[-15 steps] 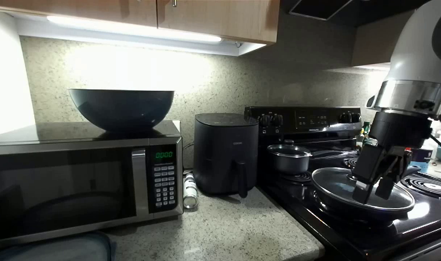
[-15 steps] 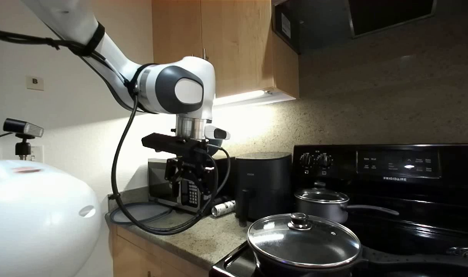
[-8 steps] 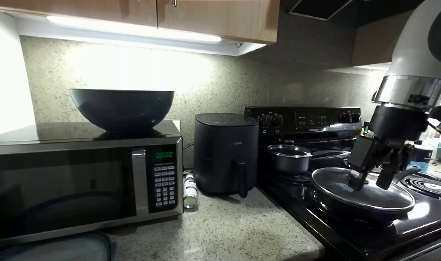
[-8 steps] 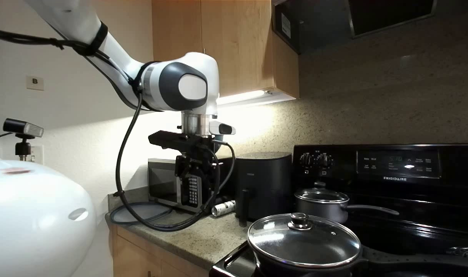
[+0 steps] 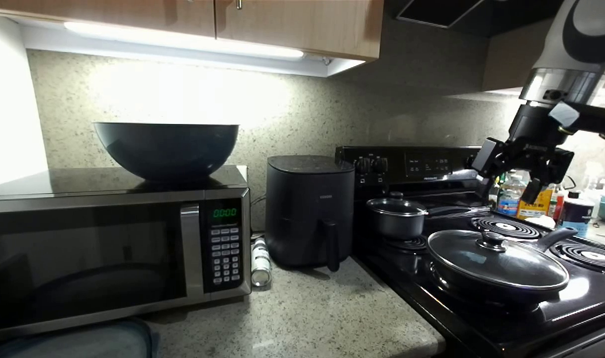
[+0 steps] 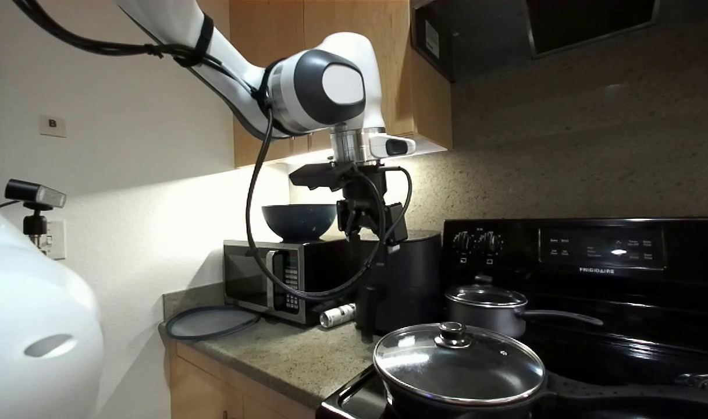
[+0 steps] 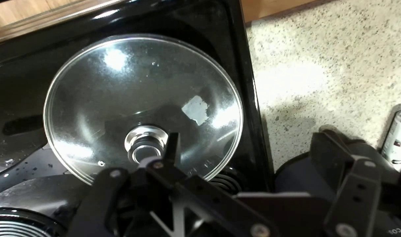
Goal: Slide the pot on the stove to the plate on the right
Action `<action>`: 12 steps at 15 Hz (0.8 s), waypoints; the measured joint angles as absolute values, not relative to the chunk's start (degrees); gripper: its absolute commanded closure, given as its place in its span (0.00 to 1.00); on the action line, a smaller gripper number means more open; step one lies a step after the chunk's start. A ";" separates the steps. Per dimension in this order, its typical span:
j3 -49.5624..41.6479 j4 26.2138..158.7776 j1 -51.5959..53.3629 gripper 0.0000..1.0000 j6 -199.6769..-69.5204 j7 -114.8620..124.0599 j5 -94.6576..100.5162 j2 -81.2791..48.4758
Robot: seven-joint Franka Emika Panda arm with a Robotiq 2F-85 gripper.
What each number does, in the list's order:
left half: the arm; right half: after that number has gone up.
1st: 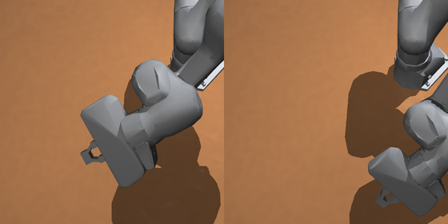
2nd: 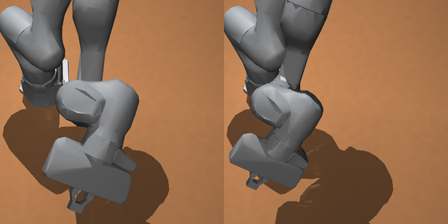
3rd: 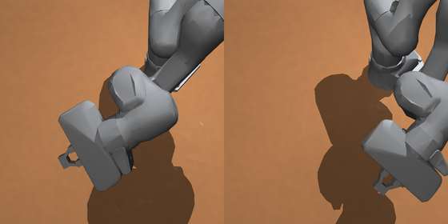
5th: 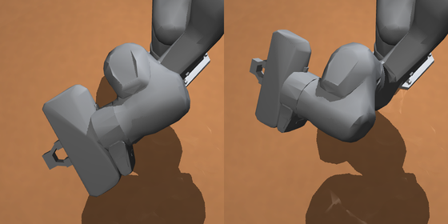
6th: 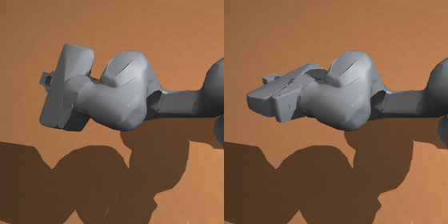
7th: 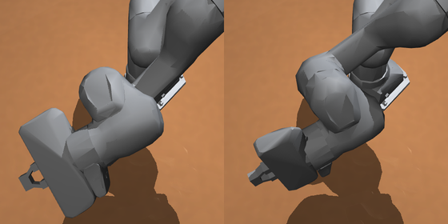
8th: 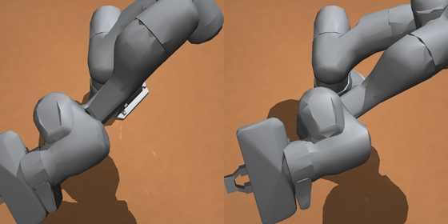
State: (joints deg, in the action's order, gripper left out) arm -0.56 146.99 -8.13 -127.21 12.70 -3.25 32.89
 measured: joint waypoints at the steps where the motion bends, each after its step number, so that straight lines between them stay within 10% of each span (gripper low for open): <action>1: -0.56 147.26 -7.85 0.00 -127.21 12.70 -3.25 32.91; 12: -0.68 141.18 -13.40 0.00 -131.90 22.83 -1.12 25.73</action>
